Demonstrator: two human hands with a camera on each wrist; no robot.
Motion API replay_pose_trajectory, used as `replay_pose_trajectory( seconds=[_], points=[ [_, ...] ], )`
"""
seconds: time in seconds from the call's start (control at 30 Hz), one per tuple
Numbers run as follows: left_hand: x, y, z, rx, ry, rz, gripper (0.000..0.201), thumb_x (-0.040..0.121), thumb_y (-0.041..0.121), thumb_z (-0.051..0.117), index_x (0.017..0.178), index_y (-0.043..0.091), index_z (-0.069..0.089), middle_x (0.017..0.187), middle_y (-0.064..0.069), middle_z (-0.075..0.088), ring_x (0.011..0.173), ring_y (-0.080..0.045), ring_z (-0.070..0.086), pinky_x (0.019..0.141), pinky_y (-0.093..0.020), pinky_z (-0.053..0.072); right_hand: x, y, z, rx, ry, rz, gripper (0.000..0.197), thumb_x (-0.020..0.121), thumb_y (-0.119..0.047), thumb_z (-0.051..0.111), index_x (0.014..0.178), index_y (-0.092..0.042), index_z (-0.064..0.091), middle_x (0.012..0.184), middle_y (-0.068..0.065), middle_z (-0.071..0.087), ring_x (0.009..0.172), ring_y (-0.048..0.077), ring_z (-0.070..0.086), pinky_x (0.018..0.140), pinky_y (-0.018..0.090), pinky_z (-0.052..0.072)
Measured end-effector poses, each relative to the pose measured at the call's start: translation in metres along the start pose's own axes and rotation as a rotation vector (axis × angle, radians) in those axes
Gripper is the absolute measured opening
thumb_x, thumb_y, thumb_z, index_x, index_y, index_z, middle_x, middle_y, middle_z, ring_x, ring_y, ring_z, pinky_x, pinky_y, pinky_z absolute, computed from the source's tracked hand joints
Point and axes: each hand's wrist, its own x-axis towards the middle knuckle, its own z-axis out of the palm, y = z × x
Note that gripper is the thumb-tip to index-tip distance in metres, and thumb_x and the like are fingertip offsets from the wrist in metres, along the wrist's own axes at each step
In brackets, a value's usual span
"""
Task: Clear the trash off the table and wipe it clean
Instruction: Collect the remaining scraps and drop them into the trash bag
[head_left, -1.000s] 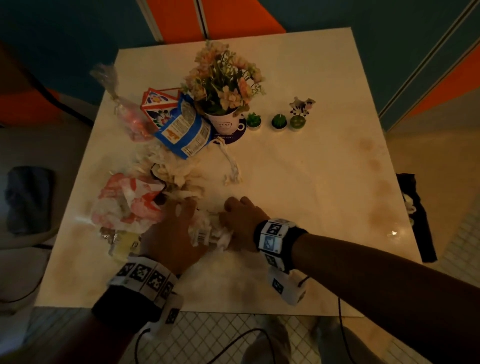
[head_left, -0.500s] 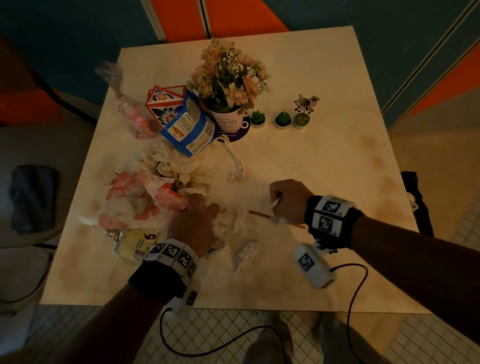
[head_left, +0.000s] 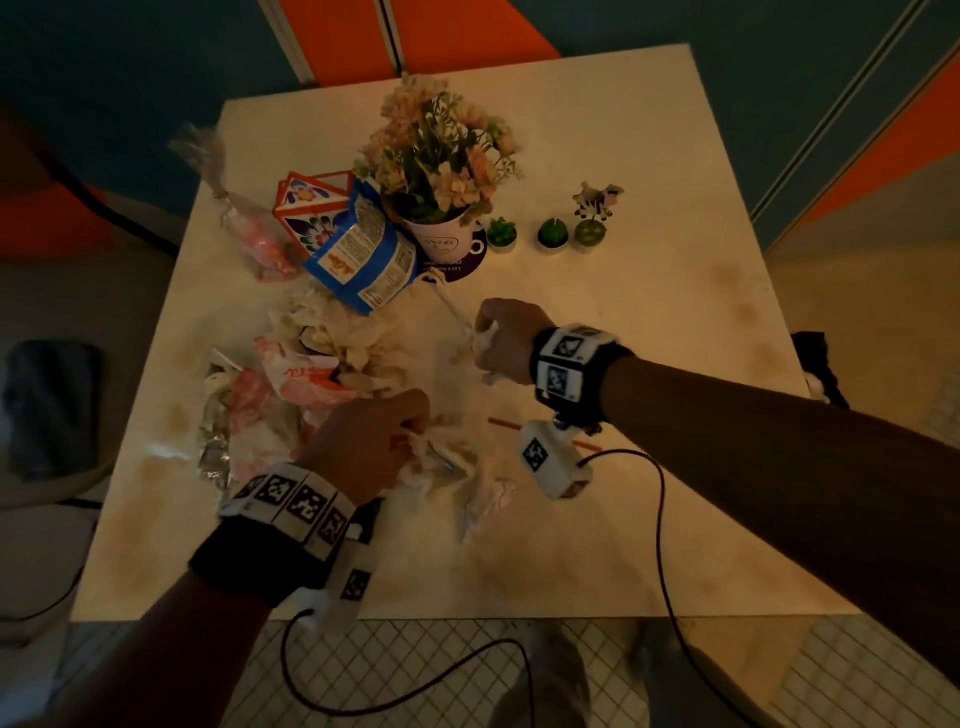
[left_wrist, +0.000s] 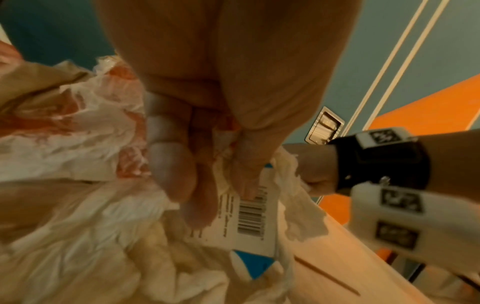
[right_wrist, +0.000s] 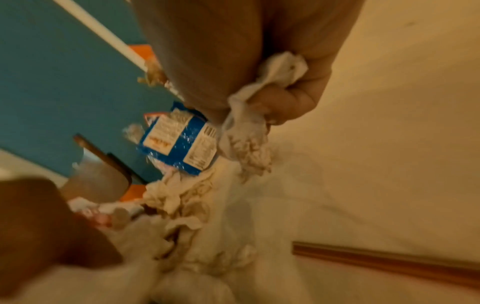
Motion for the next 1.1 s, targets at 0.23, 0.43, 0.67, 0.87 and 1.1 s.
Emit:
replay_pose_trajectory(
  seconds=[0.23,0.43,0.67,0.87,1.1],
  points=[
    [-0.004,0.009,-0.009,-0.219,0.041,-0.040,0.028,0.090,0.000,0.053,0.083,0.025,0.043,0.078,-0.006,0.060,0.051,-0.023,0.066,0.045,-0.042,0.055,0.029,-0.007,0.016,-0.119,-0.056,-0.087,0.076,0.076,-0.030,0.078,0.138,-0.014,0.037,0.129,0.014,0.054,0.114,0.034,0.056,0.087,0.036,0.045],
    [-0.005,0.013,-0.026,-0.517,0.139,-0.079,0.026,0.095,0.012,0.052,0.081,0.024,0.034,0.078,-0.007,0.053,0.048,-0.041,0.062,0.041,-0.043,0.049,0.036,-0.002,0.014,-0.360,-0.057,-0.069,0.045,0.091,-0.022,0.058,0.131,-0.004,0.050,0.140,0.016,0.045,0.127,0.033,0.045,0.101,0.036,0.038],
    [0.004,0.033,-0.043,-0.613,0.172,-0.122,0.008,0.099,0.021,0.044,0.093,0.020,0.038,0.058,0.001,0.056,0.036,-0.027,0.056,0.030,-0.023,0.039,0.022,0.012,-0.003,-0.271,0.013,-0.058,0.024,0.085,-0.018,0.063,0.108,-0.015,0.058,0.127,0.016,0.055,0.115,0.030,0.052,0.090,0.034,0.043],
    [0.013,0.046,-0.051,-0.574,0.251,-0.036,0.010,0.099,0.020,0.045,0.091,0.017,0.040,0.045,-0.005,0.054,0.030,-0.028,0.046,0.034,-0.026,0.037,-0.013,0.029,-0.037,0.138,0.087,0.094,0.020,0.084,-0.013,0.064,0.104,-0.010,0.064,0.098,0.009,0.058,0.084,0.026,0.054,0.068,0.028,0.042],
    [0.019,0.079,-0.063,-0.621,0.264,0.023,0.013,0.099,0.027,0.045,0.095,0.015,0.041,0.054,-0.013,0.059,0.031,-0.026,0.048,0.034,-0.028,0.041,-0.067,0.038,-0.076,0.208,0.150,0.113,0.021,0.087,-0.009,0.055,0.067,-0.015,0.056,0.066,0.001,0.051,0.055,0.015,0.043,0.051,0.026,0.035]
  ],
)
